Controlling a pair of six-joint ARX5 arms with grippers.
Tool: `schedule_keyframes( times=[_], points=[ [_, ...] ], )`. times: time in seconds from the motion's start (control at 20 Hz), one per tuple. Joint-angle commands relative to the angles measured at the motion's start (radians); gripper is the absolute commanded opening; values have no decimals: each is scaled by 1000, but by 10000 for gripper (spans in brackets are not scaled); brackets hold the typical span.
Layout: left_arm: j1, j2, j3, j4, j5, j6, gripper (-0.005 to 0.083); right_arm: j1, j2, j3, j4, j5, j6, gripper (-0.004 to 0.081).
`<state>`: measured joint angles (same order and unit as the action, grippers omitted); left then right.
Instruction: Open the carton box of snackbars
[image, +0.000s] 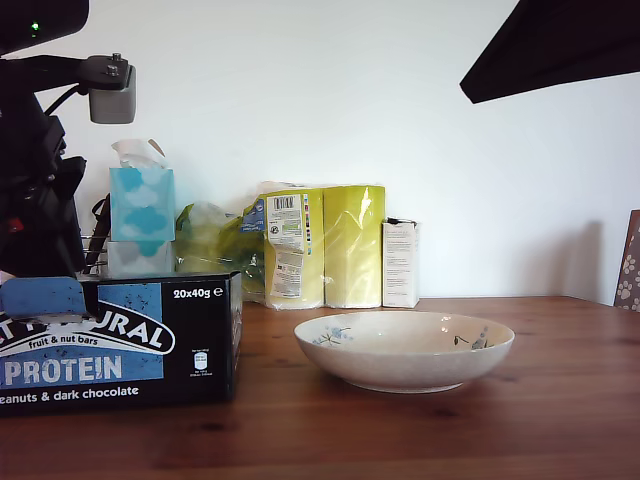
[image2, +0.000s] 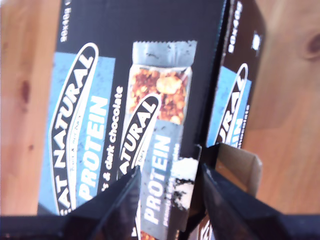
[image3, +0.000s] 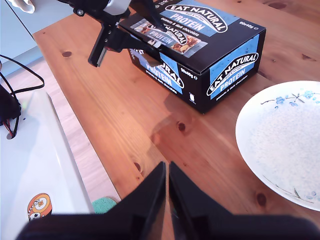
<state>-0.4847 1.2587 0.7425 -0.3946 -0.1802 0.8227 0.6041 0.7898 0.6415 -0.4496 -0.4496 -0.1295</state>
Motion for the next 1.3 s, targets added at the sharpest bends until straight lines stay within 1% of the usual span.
schedule_keyframes(
  times=[0.0, 0.1, 0.3, 0.4, 0.55, 0.75, 0.85, 0.95, 1.05, 1.1, 1.15, 1.2, 1.25],
  points=[
    [-10, 3, 10, 36, -38, 19, 316, 5, 0, 15, 3, 0, -3, -13],
    [-21, 3, 17, 65, -67, 46, 316, 5, 0, 15, 3, 0, -3, -13],
    [-24, 3, 41, 111, -121, 61, 316, 5, 0, 15, -3, 0, -3, -13],
    [-24, 3, 47, 157, -157, 104, 316, 5, 0, 15, -8, 0, -3, -13],
    [-24, 3, 67, 198, -179, 159, 317, 5, 0, 15, -14, 0, -3, -13],
    [-19, 3, 137, 254, -224, 221, 316, 5, 0, 15, -24, 0, -2, -13],
    [-4, 3, 198, 279, -243, 235, 316, 5, 0, 15, -35, 0, -2, -13],
    [15, 3, 265, 295, -260, 207, 317, 5, -1, 15, -50, -1, -2, -13],
    [25, 3, 320, 277, -286, 112, 316, 5, -1, 15, -62, -1, -2, -13],
    [26, 2, 343, 242, -309, 62, 293, 5, -1, 15, -66, -1, -2, -13],
    [26, -3, 358, 182, -313, 12, 241, 5, -1, 15, -70, 0, -2, -13],
    [26, -11, 363, 107, -288, -29, 170, 5, -1, 15, -72, 0, -3, -13],
    [24, -18, 363, 27, -235, -71, 93, 5, -1, 15, -72, 0, -3, -13]
  ],
)
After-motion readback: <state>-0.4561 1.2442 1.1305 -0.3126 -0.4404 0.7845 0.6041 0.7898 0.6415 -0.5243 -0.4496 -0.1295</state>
